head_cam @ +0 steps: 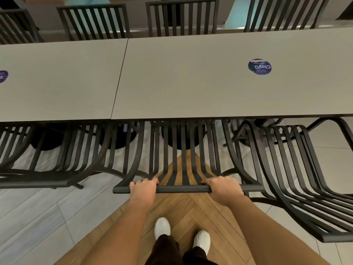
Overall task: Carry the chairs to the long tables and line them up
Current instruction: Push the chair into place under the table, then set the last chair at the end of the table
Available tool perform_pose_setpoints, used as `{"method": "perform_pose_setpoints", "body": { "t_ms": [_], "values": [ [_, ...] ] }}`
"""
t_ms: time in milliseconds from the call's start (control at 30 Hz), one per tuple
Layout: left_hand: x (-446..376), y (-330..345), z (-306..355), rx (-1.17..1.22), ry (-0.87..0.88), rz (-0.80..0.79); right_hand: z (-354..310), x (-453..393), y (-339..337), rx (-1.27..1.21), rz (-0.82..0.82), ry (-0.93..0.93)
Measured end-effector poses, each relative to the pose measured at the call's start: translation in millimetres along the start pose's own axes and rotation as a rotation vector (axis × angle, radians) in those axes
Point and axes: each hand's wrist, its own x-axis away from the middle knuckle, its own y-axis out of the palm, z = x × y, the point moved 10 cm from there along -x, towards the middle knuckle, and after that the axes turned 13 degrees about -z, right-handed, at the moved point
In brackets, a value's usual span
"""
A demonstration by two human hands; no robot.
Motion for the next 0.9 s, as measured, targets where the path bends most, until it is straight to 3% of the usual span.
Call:
{"method": "perform_pose_setpoints", "body": {
  "t_ms": [367,600,733,900],
  "values": [
    [1.9,-4.6,3.6,0.034,0.076,-0.082,1.2,9.5,-2.6,-0.173,-0.047,0.107],
    [18.0,-9.2,11.6,0.216,0.191,-0.129,38.1,46.6,-6.4,-0.732,0.067,0.191],
    [28.4,-34.4,53.9,0.311,0.287,-0.011,84.7,84.0,-26.1,-0.806,0.224,0.283],
    [48.8,-69.0,165.8,0.272,0.457,0.116,163.0,141.4,-39.0,-0.708,0.353,0.387]
  ]
}}
